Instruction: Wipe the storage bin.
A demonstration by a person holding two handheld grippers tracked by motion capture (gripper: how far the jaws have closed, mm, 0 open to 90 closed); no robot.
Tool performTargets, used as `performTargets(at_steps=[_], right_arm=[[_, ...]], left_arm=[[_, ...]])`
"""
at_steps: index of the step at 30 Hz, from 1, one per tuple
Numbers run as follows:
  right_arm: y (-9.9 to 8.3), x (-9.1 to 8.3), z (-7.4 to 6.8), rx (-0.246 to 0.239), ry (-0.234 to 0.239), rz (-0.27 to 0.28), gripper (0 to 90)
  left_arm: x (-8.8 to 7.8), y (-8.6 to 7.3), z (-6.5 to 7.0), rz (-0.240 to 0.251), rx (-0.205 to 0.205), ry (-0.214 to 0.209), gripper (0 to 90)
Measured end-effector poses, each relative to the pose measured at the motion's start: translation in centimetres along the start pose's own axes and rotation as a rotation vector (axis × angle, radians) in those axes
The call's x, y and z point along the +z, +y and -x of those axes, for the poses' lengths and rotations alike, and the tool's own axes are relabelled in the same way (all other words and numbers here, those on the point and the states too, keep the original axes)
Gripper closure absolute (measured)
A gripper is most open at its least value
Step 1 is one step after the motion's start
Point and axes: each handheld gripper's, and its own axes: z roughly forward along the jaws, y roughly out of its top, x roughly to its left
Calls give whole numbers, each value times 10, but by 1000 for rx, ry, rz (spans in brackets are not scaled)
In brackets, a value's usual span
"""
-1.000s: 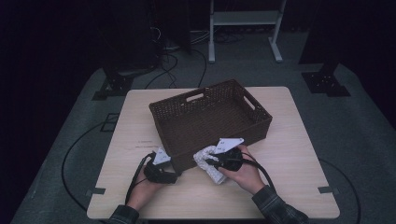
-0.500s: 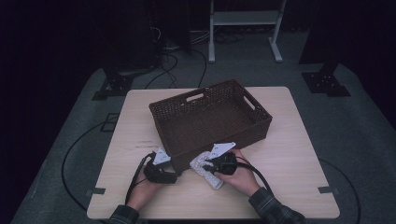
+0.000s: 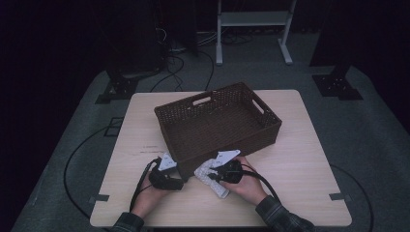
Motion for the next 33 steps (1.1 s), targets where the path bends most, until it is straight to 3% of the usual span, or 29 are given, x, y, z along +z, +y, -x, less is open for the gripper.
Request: performTargets(at_steps=[15, 33], right_arm=[[25, -34, -6, -26, -24, 135, 782], [42, -57, -18, -52, -27, 234, 783]], left_arm=[[0, 0, 0, 0, -4, -1, 229], [0, 0, 0, 0, -2, -1, 229]])
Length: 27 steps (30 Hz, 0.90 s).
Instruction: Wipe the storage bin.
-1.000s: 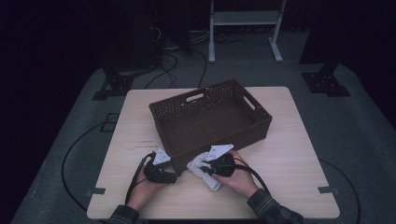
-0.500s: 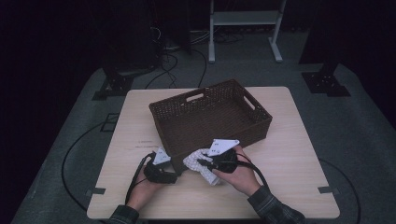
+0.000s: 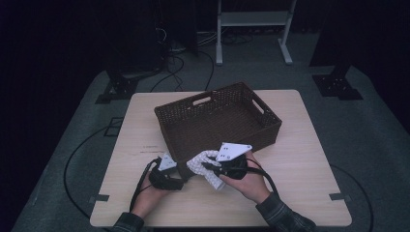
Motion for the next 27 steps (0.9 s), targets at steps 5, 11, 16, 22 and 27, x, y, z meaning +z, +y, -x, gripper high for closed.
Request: performTargets(at_steps=[5, 11, 16, 22, 27], right_arm=[[4, 6, -4, -15, 17, 11, 783], [-1, 20, -7, -16, 40, -27, 783], [-6, 29, -7, -14, 51, -58, 783], [-15, 40, -6, -8, 63, -100, 783], [-23, 52, -7, -14, 78, -143, 783]], left_arm=[[0, 0, 0, 0, 0, 0, 229], [0, 0, 0, -1, 1, 0, 229], [0, 0, 0, -5, 4, -1, 229], [0, 0, 0, -4, 3, 0, 229], [0, 0, 0, -3, 3, 0, 229]])
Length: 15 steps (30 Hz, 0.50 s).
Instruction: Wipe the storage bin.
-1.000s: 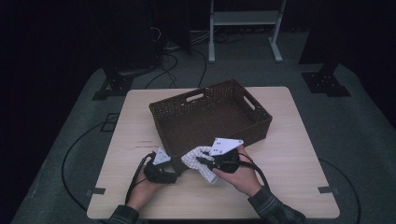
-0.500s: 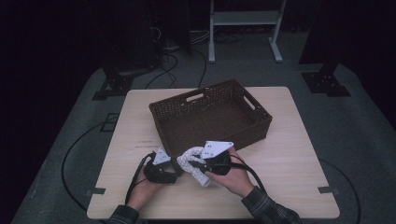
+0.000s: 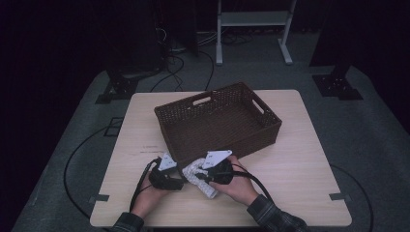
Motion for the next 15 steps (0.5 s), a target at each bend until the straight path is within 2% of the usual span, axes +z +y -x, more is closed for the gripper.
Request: performTargets(at_steps=[14, 15], right_arm=[[-16, 12, 7, 28, 3, -68, 783], [-17, 13, 7, 45, 2, -77, 783]], left_arm=[[0, 0, 0, 5, -5, 0, 229], [0, 0, 0, 5, -3, 1, 230]])
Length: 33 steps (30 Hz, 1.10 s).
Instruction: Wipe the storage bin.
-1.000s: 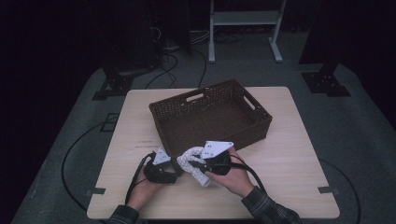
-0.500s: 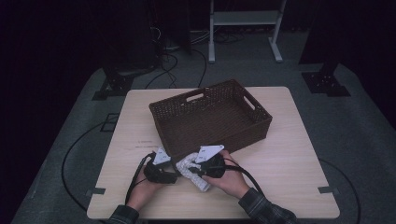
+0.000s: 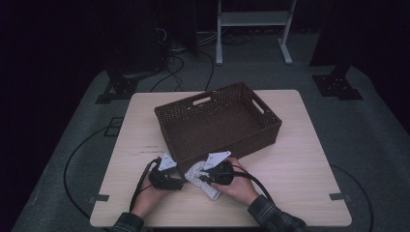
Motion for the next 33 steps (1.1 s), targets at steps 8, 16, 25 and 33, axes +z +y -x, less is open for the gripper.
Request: performTargets(at_steps=[8, 16, 25, 33], right_arm=[[-7, -5, 0, 8, -4, -6, 782], [-18, -30, 2, 25, -28, 30, 782], [-39, -61, 7, 58, -71, 61, 781], [-57, -83, 14, 107, -126, 74, 780]], left_arm=[[0, 0, 0, -2, 2, -1, 229], [0, 0, 0, -2, 2, -1, 229], [0, 0, 0, -3, -2, -1, 229], [-1, 1, -1, -12, -4, -4, 229]])
